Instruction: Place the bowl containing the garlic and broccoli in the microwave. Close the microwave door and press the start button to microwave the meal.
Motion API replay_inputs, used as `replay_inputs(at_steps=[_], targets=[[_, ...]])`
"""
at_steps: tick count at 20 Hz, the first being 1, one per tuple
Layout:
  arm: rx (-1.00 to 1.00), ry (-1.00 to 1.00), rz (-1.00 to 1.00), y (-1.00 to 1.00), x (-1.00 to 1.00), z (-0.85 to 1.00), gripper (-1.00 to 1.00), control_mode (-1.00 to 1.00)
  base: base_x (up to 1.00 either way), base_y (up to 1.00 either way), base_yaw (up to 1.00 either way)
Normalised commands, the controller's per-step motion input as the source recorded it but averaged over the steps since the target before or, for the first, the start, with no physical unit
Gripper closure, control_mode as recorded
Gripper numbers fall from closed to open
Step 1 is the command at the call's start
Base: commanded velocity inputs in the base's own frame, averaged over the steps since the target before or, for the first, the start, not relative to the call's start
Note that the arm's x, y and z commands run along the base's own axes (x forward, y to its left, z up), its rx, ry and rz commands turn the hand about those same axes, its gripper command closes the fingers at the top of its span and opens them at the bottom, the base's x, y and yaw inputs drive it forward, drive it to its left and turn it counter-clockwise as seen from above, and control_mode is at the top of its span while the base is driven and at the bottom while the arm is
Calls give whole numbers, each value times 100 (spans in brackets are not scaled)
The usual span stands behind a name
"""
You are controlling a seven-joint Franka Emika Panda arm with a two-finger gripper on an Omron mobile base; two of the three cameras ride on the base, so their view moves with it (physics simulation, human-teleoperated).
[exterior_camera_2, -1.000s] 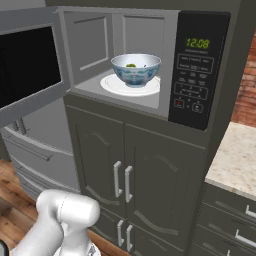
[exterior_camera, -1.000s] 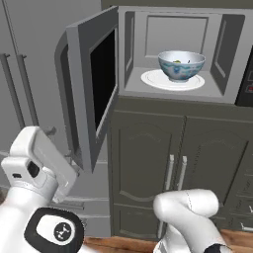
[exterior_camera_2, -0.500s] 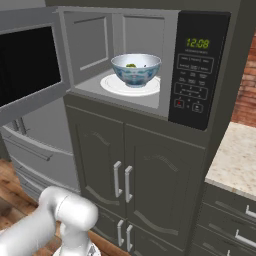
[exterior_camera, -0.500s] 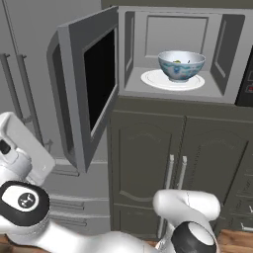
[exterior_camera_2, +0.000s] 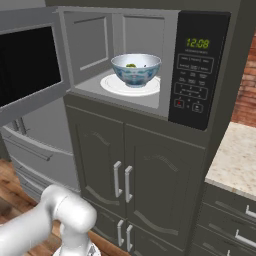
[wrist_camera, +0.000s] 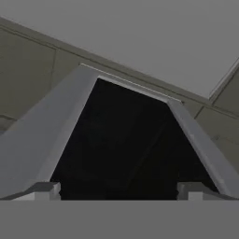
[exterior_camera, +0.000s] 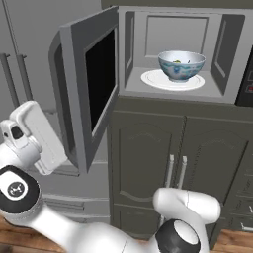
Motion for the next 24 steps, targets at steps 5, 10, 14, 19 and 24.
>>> replay_inputs(at_steps=[5,10,14,19,24], targets=[[9,-26,-21,-100,-33,16,-100,-100,0,0,0],[16,-28,-15,-100,-41,12,-100,-100,0,0,0],[27,-31,-9,-100,-37,0,-100,-100,0,0,0],[35,-29,-4,-100,-24,0,-100,-100,0,0,0],[41,-19,0,-100,-5,0,-100,-100,0,0,0]])
